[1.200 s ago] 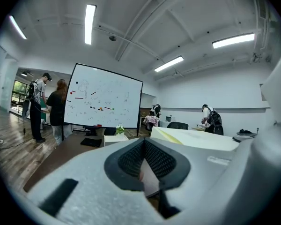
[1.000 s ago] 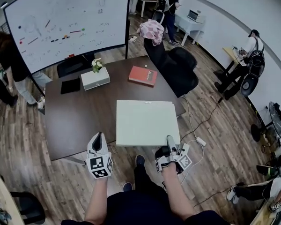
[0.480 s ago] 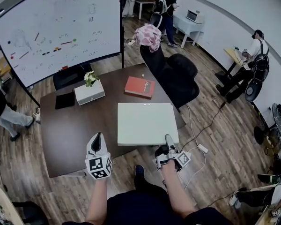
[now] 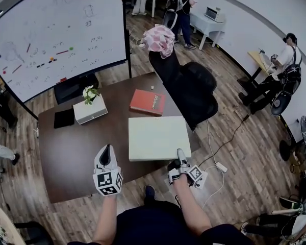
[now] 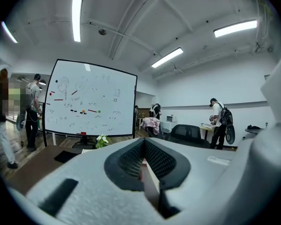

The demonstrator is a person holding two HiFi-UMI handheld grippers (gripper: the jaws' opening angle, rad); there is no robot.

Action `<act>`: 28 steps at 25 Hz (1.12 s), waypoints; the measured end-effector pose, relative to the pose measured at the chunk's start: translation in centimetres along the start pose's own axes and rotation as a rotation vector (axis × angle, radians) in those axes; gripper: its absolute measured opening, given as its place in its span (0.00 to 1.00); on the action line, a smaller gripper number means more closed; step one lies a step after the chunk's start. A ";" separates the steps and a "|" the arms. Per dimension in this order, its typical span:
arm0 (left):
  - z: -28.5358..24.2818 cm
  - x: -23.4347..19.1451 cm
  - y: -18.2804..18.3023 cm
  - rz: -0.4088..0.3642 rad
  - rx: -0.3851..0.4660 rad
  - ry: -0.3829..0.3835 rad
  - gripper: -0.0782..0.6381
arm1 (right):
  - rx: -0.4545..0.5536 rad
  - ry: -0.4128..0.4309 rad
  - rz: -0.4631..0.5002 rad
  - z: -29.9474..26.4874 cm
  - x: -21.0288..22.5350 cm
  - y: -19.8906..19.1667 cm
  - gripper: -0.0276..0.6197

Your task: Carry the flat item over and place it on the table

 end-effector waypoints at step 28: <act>-8.2 5.7 -0.7 -0.036 0.020 0.004 0.10 | -0.065 -0.138 -0.002 -9.8 11.3 6.1 0.49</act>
Point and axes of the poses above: the fingertips, and each gripper's own axes: z backward along the fingers, x to its right, y out of its top, the point moved 1 cm from there along z, backward along the fingers, and after that the axes turned 3 degrees about -z, right-handed, at the moved point
